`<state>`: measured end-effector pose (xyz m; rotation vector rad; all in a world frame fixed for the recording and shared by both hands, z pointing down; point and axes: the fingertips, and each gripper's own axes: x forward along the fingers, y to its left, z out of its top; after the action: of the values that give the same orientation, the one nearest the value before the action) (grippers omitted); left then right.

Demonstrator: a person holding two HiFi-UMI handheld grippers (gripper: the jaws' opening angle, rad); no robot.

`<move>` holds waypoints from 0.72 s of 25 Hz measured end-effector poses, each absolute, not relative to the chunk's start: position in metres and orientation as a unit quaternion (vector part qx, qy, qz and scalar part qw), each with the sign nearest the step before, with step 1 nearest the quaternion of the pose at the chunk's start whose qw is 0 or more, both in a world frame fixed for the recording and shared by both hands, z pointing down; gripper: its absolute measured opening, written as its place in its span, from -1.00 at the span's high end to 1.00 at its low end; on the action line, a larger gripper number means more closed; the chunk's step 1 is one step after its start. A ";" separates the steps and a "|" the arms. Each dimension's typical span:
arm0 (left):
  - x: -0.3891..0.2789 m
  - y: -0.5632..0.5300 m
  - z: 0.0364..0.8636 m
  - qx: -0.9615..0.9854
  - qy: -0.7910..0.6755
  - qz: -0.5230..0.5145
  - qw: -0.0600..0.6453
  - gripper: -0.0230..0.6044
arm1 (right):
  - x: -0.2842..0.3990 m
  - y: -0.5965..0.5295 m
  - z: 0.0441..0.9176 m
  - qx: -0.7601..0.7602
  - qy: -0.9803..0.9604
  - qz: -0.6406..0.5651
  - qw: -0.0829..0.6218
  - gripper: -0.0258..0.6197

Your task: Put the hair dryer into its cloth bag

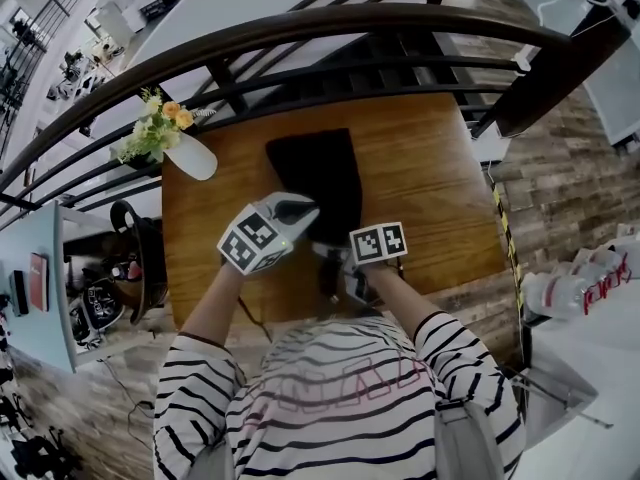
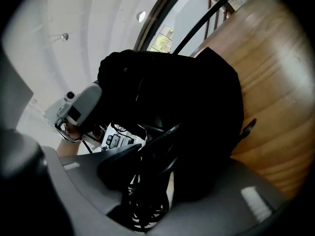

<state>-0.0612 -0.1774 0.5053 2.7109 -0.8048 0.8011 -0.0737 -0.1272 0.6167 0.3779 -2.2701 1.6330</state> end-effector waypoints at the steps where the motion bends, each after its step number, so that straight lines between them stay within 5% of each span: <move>1: -0.062 -0.175 0.506 0.918 -0.269 0.273 0.101 0.87 | -0.074 -0.129 0.618 0.134 -0.794 0.569 0.169 0.35; 18: -0.070 -0.132 0.542 0.920 -0.234 0.288 0.127 0.87 | -0.087 -0.158 0.634 0.171 -0.787 0.541 0.243 0.36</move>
<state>-0.0700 -0.1320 0.5418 2.6775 -0.6816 0.8385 -0.0870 -0.1585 0.6336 0.4666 -2.1509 1.4789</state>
